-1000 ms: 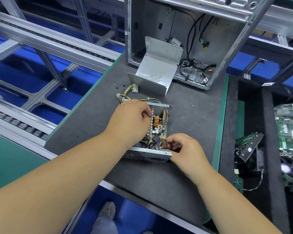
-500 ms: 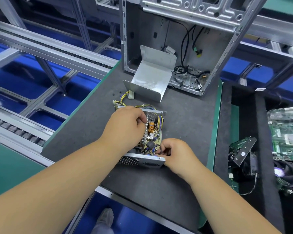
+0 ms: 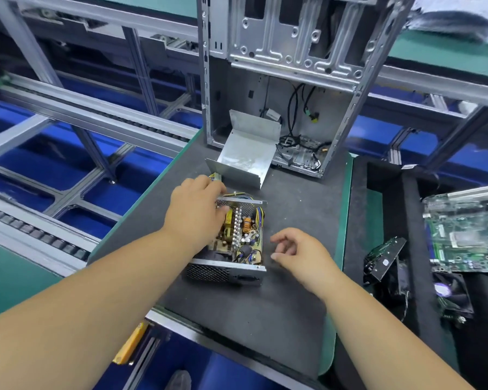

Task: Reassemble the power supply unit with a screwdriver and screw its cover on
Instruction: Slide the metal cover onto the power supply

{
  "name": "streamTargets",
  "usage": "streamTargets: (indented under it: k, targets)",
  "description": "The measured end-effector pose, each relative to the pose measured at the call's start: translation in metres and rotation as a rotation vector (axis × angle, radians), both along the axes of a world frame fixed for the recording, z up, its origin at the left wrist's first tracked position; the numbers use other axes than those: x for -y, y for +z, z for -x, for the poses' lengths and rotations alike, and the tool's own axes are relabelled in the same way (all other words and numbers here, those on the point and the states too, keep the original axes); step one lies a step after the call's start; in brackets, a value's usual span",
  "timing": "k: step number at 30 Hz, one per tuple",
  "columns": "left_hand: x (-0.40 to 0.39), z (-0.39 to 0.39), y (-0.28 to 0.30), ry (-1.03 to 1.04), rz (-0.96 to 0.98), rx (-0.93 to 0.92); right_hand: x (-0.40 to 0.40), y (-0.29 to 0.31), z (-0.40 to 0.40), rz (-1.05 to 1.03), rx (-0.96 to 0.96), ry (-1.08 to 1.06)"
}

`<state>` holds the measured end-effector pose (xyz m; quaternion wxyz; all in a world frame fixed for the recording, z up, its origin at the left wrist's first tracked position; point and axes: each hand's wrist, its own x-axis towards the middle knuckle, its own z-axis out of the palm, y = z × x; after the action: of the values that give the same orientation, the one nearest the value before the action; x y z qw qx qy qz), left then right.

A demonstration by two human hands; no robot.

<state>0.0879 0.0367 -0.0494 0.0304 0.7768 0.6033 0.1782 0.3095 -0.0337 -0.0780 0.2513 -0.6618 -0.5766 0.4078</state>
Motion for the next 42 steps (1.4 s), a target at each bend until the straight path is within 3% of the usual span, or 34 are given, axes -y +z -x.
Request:
streamTargets:
  k: [2,5,8,11,14,17,19,22,27,30,35,42]
  targets:
    - [-0.014,0.009,0.007,-0.074,0.056,-0.231,0.009,0.013,-0.008,-0.010,-0.048,-0.103]
    - [-0.032,0.017,0.023,-0.173,0.117,-0.392,0.025,0.034,-0.013,0.057,-0.020,-0.223]
    - [-0.042,0.015,0.033,-0.228,0.163,-0.442,0.038,0.052,-0.004,0.233,-0.008,-0.275]
    - [-0.046,0.017,0.036,-0.275,0.179,-0.435,0.049,0.067,0.029,0.546,-0.311,-0.263]
    - [-0.047,0.025,0.036,-0.323,0.147,-0.390,0.049,0.060,0.063,0.492,-0.370,-0.330]
    - [-0.046,0.034,0.037,-0.325,0.118,-0.357,0.039,0.048,0.077,0.321,-0.231,-0.491]
    - [-0.046,0.041,0.037,-0.296,0.175,-0.249,0.029,0.046,0.072,0.243,-0.037,-0.532]
    - [-0.040,0.043,0.037,-0.270,0.281,-0.097,0.011,0.051,0.057,0.203,0.221,-0.516]
    - [-0.024,0.034,0.031,-0.183,0.451,0.126,-0.019,0.063,0.031,0.155,0.398,-0.452]
    - [-0.016,0.029,0.027,-0.155,0.486,0.161,-0.035,0.068,0.023,0.142,0.510,-0.386]
    - [-0.012,0.025,0.019,-0.136,0.497,0.128,-0.050,0.062,0.020,0.176,0.587,-0.309]
    - [-0.020,0.025,0.017,-0.196,0.503,0.063,-0.050,0.044,0.017,0.174,0.521,-0.298]
